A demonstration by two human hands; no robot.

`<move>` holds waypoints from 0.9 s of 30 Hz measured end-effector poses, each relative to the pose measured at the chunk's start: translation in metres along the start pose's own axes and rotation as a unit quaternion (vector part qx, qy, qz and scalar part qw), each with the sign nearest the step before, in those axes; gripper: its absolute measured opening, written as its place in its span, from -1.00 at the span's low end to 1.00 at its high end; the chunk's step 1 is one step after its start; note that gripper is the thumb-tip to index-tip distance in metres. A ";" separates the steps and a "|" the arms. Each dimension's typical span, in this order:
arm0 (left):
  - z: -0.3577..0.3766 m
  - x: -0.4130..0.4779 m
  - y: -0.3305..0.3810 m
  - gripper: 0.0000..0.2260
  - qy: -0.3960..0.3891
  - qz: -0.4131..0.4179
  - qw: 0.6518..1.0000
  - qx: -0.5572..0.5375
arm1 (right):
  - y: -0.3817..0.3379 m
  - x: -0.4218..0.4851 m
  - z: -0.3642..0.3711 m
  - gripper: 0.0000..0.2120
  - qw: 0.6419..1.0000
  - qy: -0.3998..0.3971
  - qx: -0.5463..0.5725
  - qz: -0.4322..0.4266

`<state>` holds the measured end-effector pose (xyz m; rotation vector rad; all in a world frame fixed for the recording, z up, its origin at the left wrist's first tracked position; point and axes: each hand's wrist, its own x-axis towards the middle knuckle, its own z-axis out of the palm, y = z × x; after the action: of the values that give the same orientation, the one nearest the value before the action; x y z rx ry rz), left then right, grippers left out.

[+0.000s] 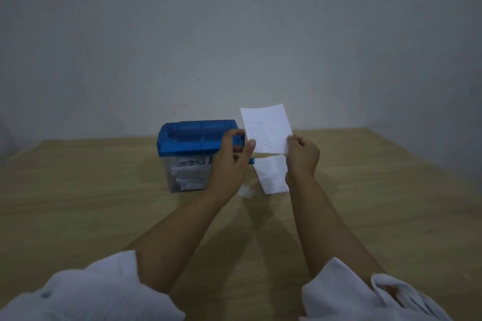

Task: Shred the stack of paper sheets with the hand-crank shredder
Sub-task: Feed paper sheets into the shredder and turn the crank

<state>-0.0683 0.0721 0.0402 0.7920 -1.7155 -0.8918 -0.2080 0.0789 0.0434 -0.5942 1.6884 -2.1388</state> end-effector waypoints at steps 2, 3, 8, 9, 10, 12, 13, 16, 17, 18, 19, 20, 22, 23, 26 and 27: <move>-0.018 0.012 0.009 -0.77 -0.002 -0.034 0.999 -0.023 | -0.010 -0.011 0.016 -0.86 0.999 -0.034 -0.014 -0.020; -0.029 0.017 0.010 -0.82 -0.004 -0.046 0.999 -0.028 | -0.014 -0.017 0.025 -0.83 0.998 -0.048 -0.023 -0.033; -0.083 0.036 0.007 -0.88 0.004 -0.063 0.997 0.031 | -0.028 -0.037 0.058 -0.79 0.986 -0.129 -0.077 -0.075; -0.092 0.038 0.007 -0.86 0.011 -0.064 0.997 0.036 | -0.032 -0.039 0.063 -0.80 0.980 -0.156 -0.091 -0.088; -0.100 0.042 0.007 -0.84 0.016 -0.065 0.997 0.039 | -0.036 -0.041 0.067 -0.81 0.972 -0.188 -0.105 -0.099; -0.114 0.051 0.006 -0.86 0.021 -0.060 0.997 0.049 | -0.045 -0.043 0.075 -0.79 0.954 -0.257 -0.119 -0.104; -0.119 0.056 0.005 -0.87 0.018 -0.057 0.997 0.058 | -0.049 -0.042 0.078 -0.78 0.946 -0.282 -0.124 -0.100; -0.132 0.073 0.003 -0.88 -0.007 -0.060 0.996 0.064 | -0.059 -0.034 0.091 -0.80 0.942 -0.310 -0.112 -0.057; -0.135 0.078 0.002 -0.87 -0.018 -0.062 0.996 0.054 | -0.061 -0.029 0.094 -0.80 0.944 -0.314 -0.096 -0.032; -0.137 0.083 0.002 -0.86 -0.027 -0.063 0.997 0.043 | -0.063 -0.024 0.097 -0.80 0.945 -0.317 -0.082 -0.012; -0.139 0.087 0.001 -0.84 -0.035 -0.059 0.997 0.039 | -0.065 -0.019 0.100 -0.78 0.944 -0.319 -0.083 -0.003; -0.140 0.091 0.001 -0.84 -0.041 -0.051 0.997 0.041 | -0.065 -0.014 0.102 -0.77 0.942 -0.321 -0.096 -0.006; -0.139 0.098 -0.003 -0.85 -0.041 -0.039 0.997 0.051 | -0.066 -0.007 0.107 -0.76 0.937 -0.325 -0.121 -0.029; -0.140 0.102 -0.006 -0.86 -0.036 -0.035 0.997 0.056 | -0.065 -0.004 0.111 -0.76 0.935 -0.329 -0.125 -0.039; -0.142 0.105 -0.014 -0.88 -0.018 -0.004 0.996 0.089 | -0.060 -0.001 0.115 -0.77 0.930 -0.340 -0.125 -0.066; -0.143 0.106 -0.017 -0.89 -0.011 0.006 0.994 0.106 | -0.057 0.000 0.116 -0.78 0.928 -0.342 -0.126 -0.073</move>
<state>0.0406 -0.0534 0.1076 0.9127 -1.8533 -0.7204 -0.1481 -0.0042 0.1224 -1.3869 1.5341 -1.5161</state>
